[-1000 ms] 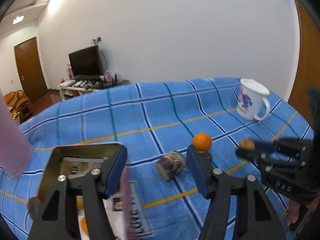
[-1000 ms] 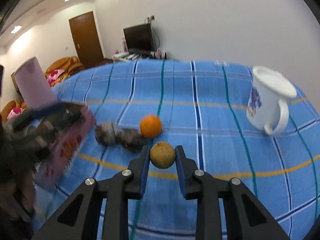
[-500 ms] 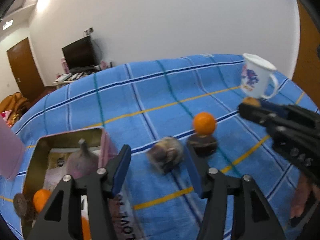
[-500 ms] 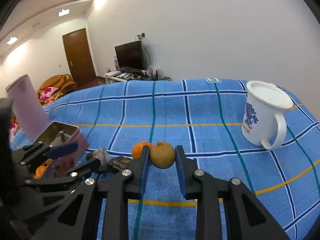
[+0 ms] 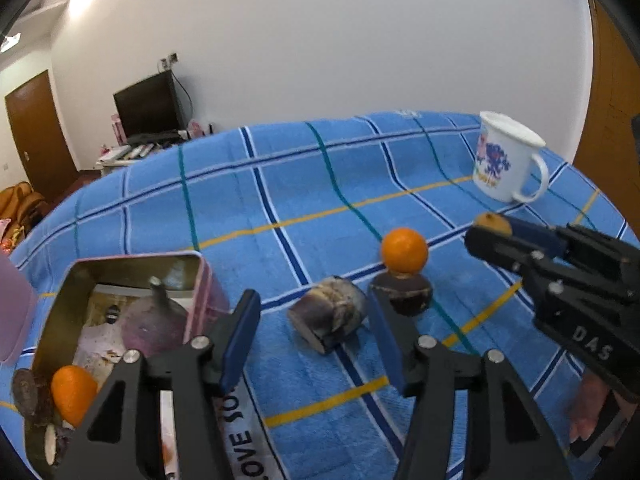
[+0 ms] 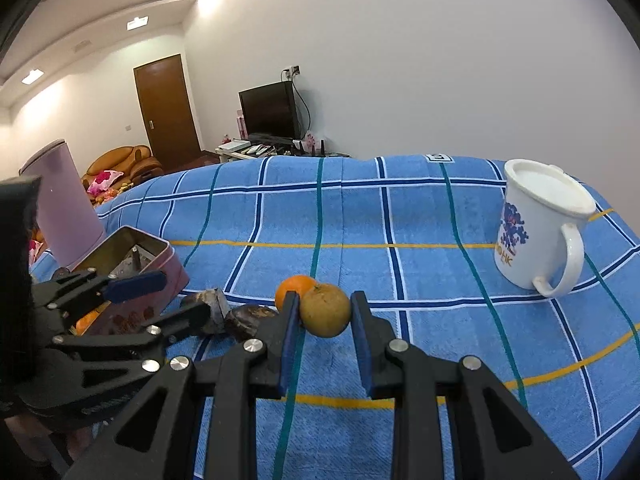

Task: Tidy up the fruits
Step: 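Move the left gripper to the tangerine on the dark root while the right holds the fruit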

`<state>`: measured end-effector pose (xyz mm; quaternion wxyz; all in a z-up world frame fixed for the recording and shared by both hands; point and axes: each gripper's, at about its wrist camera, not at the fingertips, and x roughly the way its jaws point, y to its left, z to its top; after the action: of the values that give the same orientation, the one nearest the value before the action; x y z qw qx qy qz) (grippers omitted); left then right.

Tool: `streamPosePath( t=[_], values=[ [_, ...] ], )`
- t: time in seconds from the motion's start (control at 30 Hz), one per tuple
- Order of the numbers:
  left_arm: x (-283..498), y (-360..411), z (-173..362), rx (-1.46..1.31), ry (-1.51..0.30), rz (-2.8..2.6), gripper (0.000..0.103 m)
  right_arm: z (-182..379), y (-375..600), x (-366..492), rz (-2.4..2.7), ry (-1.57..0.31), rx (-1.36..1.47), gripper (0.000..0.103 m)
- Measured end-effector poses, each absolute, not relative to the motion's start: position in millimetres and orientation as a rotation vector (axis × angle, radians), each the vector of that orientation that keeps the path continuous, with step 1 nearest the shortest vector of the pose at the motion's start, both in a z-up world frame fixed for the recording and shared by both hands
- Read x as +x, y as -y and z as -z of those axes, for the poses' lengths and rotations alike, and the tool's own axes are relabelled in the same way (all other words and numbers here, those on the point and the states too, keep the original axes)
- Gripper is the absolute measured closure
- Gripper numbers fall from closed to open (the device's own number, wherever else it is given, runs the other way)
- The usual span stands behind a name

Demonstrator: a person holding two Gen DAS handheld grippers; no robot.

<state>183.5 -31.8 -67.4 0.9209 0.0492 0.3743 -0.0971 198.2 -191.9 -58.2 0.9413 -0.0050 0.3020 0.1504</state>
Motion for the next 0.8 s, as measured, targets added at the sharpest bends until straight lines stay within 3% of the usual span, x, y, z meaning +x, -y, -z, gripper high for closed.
streamPosePath(
  t=[0.5,0.53,0.57,0.73,0.8],
  values=[
    [189,35,76,0.078,-0.79,0.19,0.042,61,182,195,-0.329,-0.619,-0.038,0.076],
    [188,35,76,0.079,-0.788,0.192,0.044,61,181,194,-0.332,-0.616,-0.038,0.076],
    [187,36,76,0.085,-0.786,0.19,0.06,61,180,193,-0.339,-0.611,-0.038,0.076],
    [183,37,76,0.087,-0.785,0.216,0.062,59,180,189,-0.352,-0.59,-0.039,0.076],
    [186,35,78,0.071,-0.801,0.216,0.058,59,180,189,-0.352,-0.591,-0.038,0.076]
  ],
)
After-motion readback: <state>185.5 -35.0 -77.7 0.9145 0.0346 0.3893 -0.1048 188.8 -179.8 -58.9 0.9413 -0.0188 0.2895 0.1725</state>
